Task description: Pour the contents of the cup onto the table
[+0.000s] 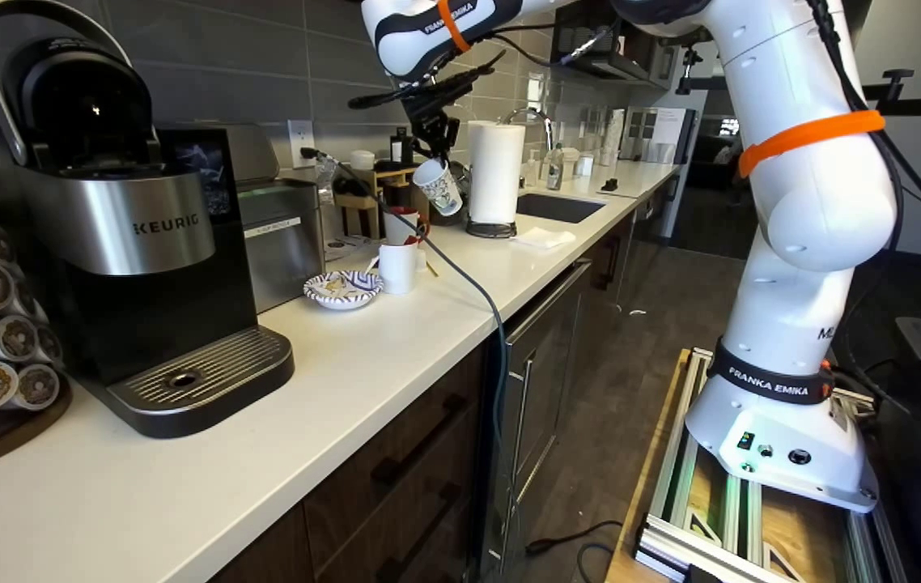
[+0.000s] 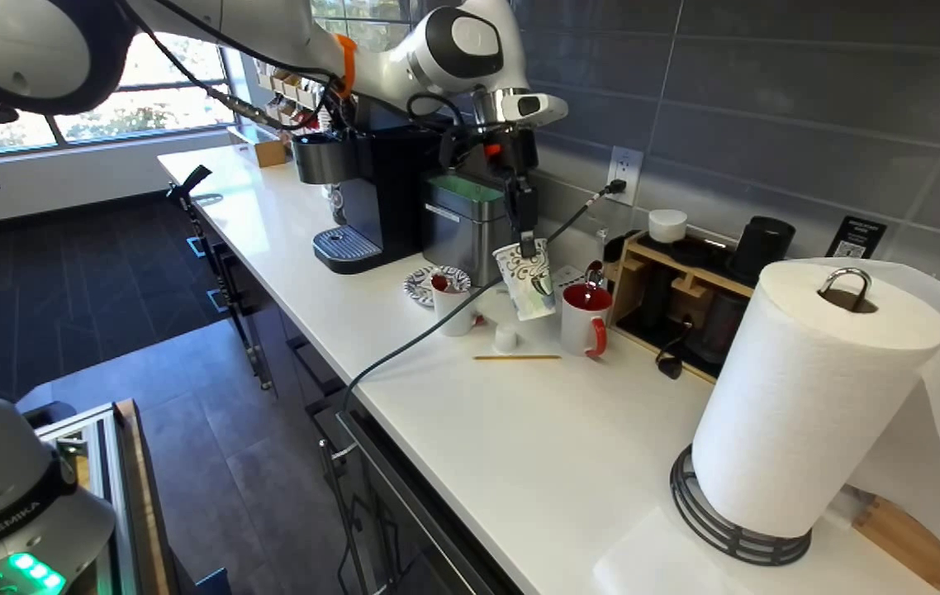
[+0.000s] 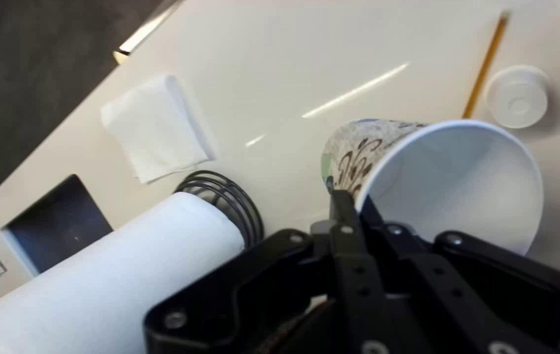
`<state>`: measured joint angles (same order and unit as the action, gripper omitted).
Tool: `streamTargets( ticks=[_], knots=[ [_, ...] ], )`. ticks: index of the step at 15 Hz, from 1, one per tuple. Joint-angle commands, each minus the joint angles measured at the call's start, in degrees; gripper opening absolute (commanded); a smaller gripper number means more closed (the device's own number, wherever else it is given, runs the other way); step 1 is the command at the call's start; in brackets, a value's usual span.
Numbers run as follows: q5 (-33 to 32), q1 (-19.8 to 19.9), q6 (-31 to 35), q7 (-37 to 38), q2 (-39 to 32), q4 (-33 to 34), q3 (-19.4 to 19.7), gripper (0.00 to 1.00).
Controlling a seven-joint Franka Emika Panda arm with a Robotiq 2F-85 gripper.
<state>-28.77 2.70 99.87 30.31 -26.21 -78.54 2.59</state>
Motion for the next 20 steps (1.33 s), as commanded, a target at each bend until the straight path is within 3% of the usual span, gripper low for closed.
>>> streamTargets(
  ticks=[1,5,8,14,20],
  knots=[
    [7.3,1.0,15.2,0.8,4.5,-10.6,1.7,0.01],
    [16.2,3.3,32.6,-0.7,7.1,-20.6,3.6,0.01],
    [25.6,5.3,39.1,-2.4,9.7,-28.2,4.4,0.01],
    [38.7,6.8,43.6,-0.6,14.1,-38.4,6.9,0.01],
    [44.7,7.7,42.4,1.3,14.5,-42.0,9.0,0.01]
  ],
)
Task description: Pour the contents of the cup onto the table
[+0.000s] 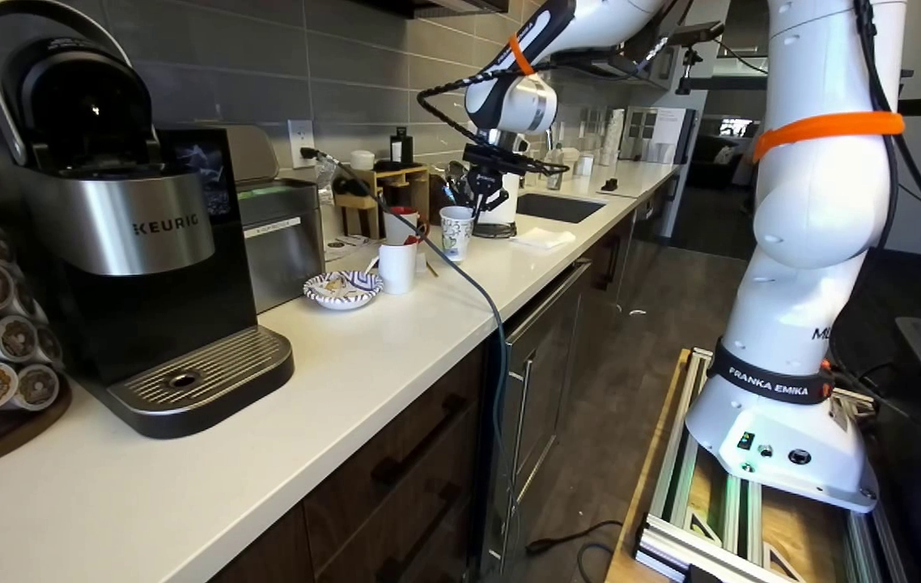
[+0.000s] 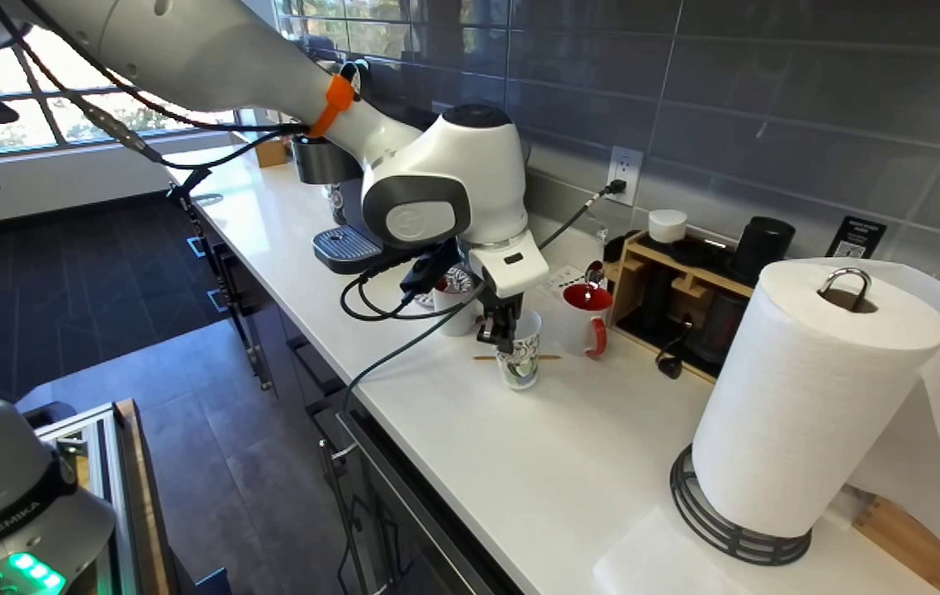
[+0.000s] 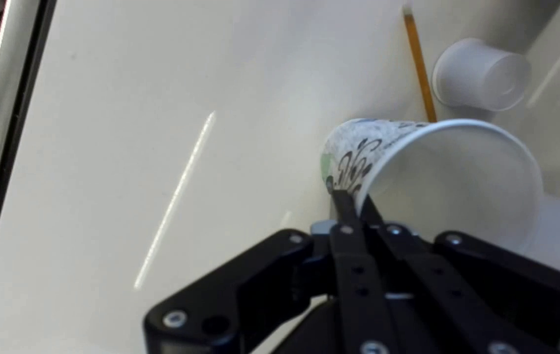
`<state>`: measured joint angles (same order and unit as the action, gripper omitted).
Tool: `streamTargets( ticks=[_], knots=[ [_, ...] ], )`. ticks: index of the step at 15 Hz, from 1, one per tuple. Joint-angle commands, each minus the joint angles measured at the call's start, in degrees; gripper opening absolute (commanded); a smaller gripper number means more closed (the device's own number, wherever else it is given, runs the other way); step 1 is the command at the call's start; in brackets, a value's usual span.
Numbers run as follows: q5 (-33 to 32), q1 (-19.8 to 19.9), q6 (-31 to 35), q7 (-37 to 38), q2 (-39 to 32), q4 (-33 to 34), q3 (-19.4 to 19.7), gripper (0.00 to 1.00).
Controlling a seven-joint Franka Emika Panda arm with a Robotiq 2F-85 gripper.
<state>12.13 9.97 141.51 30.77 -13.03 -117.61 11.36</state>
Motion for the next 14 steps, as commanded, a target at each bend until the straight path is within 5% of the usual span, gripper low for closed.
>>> streamTargets(
  ticks=[1,2,6,11,14],
  knots=[
    [5.0,0.6,0.6,0.5,1.2,-3.2,0.2,0.16],
    [6.1,0.8,0.3,0.1,1.1,-3.4,0.2,0.29],
    [7.0,0.5,0.3,0.7,2.5,-4.6,0.6,0.57],
    [-2.1,-1.5,1.1,2.9,11.3,-9.6,1.6,0.96],
    [-12.8,-1.5,3.2,5.1,18.3,-14.0,0.6,1.0]
  ],
)
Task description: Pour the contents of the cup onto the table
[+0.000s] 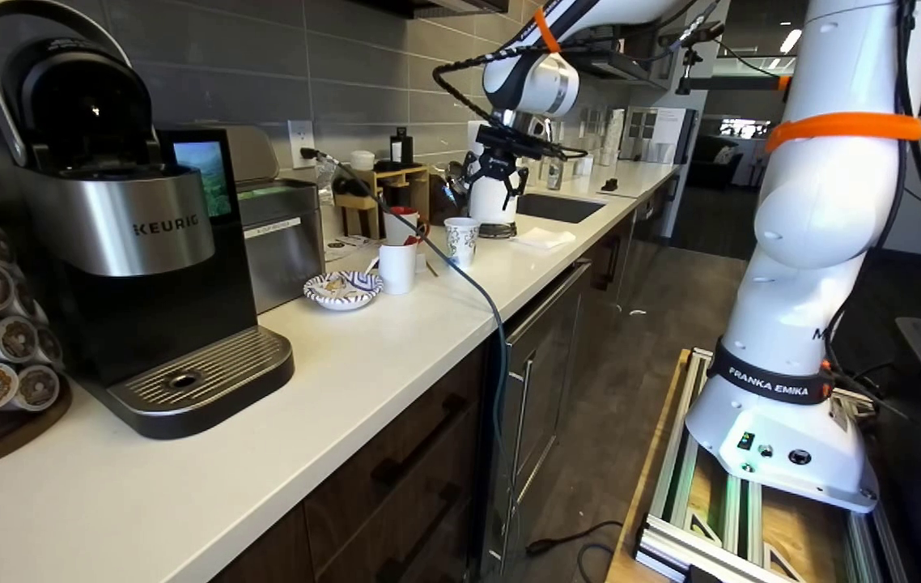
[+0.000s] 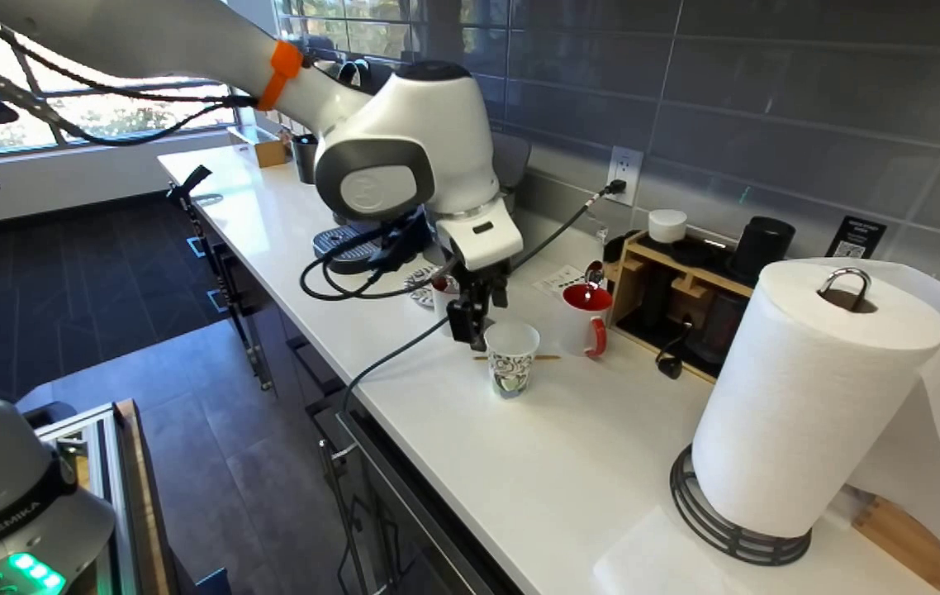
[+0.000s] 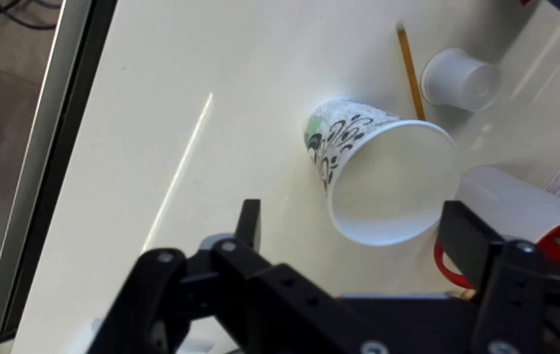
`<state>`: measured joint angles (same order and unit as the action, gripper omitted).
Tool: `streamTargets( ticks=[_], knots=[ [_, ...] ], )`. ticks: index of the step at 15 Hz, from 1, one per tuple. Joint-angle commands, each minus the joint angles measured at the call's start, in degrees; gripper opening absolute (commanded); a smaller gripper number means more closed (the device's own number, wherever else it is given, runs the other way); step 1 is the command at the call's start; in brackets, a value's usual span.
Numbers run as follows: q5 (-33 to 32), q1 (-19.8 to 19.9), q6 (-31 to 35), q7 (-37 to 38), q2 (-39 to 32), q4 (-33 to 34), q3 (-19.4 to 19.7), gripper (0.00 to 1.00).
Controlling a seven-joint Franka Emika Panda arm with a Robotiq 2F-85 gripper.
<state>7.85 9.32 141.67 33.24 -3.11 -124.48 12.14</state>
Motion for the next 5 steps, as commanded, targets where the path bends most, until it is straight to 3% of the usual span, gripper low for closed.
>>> streamTargets(
  ticks=[1,2,3,5],
  knots=[
    [-11.8,-0.5,3.6,1.7,10.4,-8.4,-1.1,1.0],
    [-14.0,-0.1,4.2,0.2,12.1,-9.5,-1.9,1.0],
    [-9.5,0.6,1.3,0.4,7.1,-4.3,-1.7,1.0],
    [-11.9,0.9,1.9,0.2,10.4,-6.7,-2.8,1.0]
  ],
)
